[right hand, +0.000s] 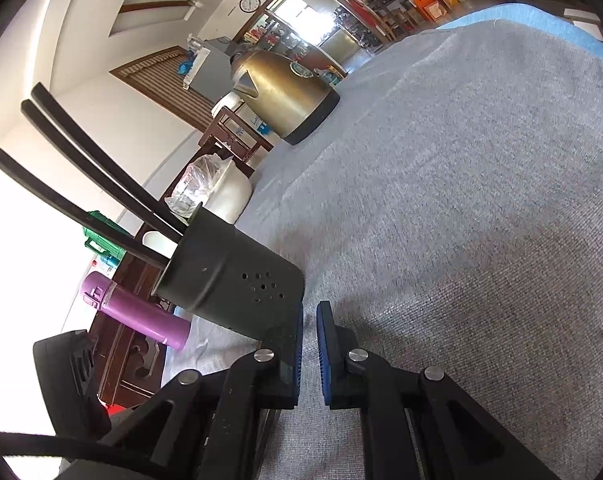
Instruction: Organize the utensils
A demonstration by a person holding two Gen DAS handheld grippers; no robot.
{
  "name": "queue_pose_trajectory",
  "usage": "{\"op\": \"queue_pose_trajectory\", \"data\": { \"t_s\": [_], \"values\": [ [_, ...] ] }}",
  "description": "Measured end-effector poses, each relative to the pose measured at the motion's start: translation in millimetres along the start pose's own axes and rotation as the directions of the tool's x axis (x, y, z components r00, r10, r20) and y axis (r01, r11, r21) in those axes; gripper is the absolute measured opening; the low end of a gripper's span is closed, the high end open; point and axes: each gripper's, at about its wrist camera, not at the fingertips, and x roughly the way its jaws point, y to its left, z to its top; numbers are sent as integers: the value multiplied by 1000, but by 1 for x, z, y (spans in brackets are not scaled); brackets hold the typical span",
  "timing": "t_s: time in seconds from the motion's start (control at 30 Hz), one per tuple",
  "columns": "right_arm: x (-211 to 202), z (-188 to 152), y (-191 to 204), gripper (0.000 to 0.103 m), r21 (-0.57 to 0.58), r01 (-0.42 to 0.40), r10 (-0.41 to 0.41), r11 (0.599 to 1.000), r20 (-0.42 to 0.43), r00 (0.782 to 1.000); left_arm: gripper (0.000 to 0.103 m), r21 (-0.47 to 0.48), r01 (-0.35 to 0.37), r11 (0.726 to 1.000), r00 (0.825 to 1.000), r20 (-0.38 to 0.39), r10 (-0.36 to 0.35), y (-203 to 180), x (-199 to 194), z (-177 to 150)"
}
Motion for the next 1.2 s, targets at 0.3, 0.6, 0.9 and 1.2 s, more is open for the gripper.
{"op": "queue_pose_trajectory", "data": {
  "t_s": [0.3,0.6,0.9,1.2],
  "values": [
    [4,0,-6,9,36,-8,9,999,-28,1000,45,-39,-10,999,1000,3,10,2,5,-1],
    [8,1,-12,10,73,-9,12,997,-47,999,62,-94,-19,995,1000,6,19,18,8,-1],
    [10,0,-10,8,68,8,-5,998,-40,999,77,-103,-23,994,1000,-12,22,30,11,2],
    [6,0,-8,8,54,41,-41,998,-14,999,95,-113,-22,993,999,-51,16,59,27,5]
  ]
}}
